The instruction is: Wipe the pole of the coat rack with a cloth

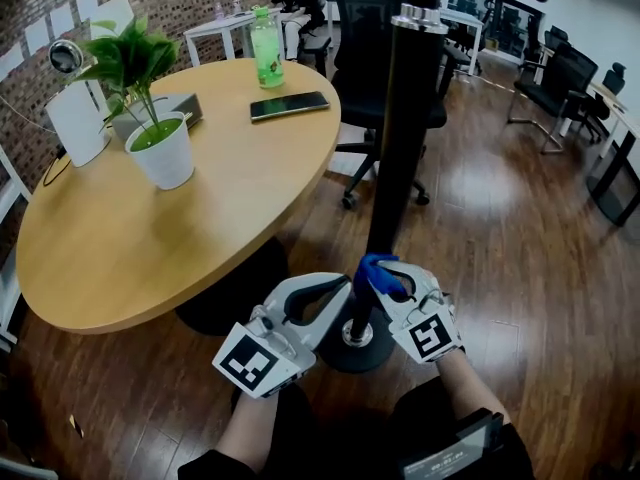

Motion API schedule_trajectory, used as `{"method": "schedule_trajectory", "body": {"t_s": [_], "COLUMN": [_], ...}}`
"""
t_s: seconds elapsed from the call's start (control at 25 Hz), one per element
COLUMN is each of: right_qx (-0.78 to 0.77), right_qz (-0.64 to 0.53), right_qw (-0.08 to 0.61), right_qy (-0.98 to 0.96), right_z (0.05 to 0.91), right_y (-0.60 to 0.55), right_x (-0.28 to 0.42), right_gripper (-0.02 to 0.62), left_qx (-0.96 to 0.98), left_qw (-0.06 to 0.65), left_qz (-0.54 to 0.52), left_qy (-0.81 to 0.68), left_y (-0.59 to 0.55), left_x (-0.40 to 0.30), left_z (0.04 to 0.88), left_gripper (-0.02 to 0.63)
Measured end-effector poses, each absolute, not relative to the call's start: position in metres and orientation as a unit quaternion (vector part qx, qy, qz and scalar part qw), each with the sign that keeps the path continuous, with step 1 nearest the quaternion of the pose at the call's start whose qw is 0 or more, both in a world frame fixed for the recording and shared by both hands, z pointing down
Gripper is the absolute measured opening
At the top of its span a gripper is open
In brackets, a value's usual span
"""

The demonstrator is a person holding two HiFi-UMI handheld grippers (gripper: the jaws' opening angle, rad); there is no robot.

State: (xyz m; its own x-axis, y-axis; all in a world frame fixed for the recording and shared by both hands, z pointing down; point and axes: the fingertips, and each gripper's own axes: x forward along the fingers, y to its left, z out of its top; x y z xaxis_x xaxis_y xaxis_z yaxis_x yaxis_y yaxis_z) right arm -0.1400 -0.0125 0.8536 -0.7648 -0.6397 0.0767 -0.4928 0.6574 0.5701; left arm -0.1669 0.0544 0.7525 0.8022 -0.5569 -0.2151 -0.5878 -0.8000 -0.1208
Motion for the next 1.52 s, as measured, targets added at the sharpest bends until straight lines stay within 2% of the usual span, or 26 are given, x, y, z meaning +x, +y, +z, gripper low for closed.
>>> {"method": "schedule_trajectory", "body": {"t_s": [0.16,0.36,0.52,0.68,1.08,1.44,1.52], "right_qx": [0.311,0.332,0.329,0.324,0.310,0.285,0.280], "right_qz": [-0.341,-0.355,-0.452,-0.477,-0.439,-0.337,-0.313], "right_qw": [0.078,-0.030,-0.012,-0.007,-0.064,-0.074,-0.053], "right_qy": [-0.884,-0.874,-0.829,-0.817,-0.841,-0.894,-0.906], "right_z": [0.743,0.612,0.534,0.493,0.510,0.654,0.700], "right_y": [-0.011,-0.010,-0.010,-0.007,0.000,0.002,-0.001], "right_x": [-0.138,-0.130,-0.138,-0.150,-0.142,-0.139,-0.138], "right_gripper": [0.021,0.021,0.021,0.021,0.021,0.021,0.021], "left_qx": [-0.945,-0.944,-0.941,-0.941,-0.942,-0.941,-0.943], "left_qw": [0.107,0.131,0.147,0.141,0.130,0.116,0.110], "left_qz": [0.093,0.101,0.105,0.105,0.105,0.095,0.086], "left_qy": [0.294,0.285,0.285,0.289,0.290,0.303,0.303], "left_y": [0.060,0.068,0.071,0.069,0.065,0.059,0.058], "left_x": [-0.163,-0.160,-0.165,-0.168,-0.164,-0.168,-0.166], "left_z": [0.734,0.706,0.686,0.680,0.693,0.718,0.728], "left_gripper": [-0.006,-0.006,-0.006,-0.006,-0.006,-0.006,-0.006]}}
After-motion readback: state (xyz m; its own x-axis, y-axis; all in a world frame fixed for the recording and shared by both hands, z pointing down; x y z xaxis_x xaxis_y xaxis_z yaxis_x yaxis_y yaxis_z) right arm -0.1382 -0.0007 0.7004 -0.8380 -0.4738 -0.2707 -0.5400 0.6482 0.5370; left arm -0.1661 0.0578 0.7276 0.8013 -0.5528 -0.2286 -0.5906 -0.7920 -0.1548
